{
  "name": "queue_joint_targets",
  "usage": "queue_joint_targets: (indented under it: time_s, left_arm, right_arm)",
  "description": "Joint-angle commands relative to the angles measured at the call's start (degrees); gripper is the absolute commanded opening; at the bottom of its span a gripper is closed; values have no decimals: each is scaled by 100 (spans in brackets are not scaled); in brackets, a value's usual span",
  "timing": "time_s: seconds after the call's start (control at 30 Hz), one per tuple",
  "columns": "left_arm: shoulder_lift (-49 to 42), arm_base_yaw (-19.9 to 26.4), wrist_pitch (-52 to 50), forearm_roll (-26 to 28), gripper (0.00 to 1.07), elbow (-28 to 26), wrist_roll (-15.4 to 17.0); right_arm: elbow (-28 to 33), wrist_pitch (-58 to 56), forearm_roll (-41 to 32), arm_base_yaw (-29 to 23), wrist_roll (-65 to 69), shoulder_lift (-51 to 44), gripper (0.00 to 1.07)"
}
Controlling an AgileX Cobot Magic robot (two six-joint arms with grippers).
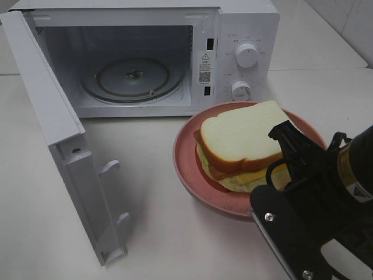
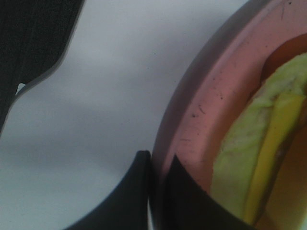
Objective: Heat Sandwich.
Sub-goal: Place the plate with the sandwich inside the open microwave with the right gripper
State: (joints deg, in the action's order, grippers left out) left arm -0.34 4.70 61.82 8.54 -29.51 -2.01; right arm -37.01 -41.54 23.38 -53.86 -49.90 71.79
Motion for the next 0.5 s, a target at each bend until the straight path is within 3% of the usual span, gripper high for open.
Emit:
queue_joint_targets:
  time_s: [0.03,0.5]
  left_arm:
    - [-103,-29,-69,6,98,11,0]
    - [-103,-29,-69,6,98,11,0]
  right_arm:
    - [23,155,34,-29,-590,-46,1]
    - [23,292,-195,74,-1117,-46,0]
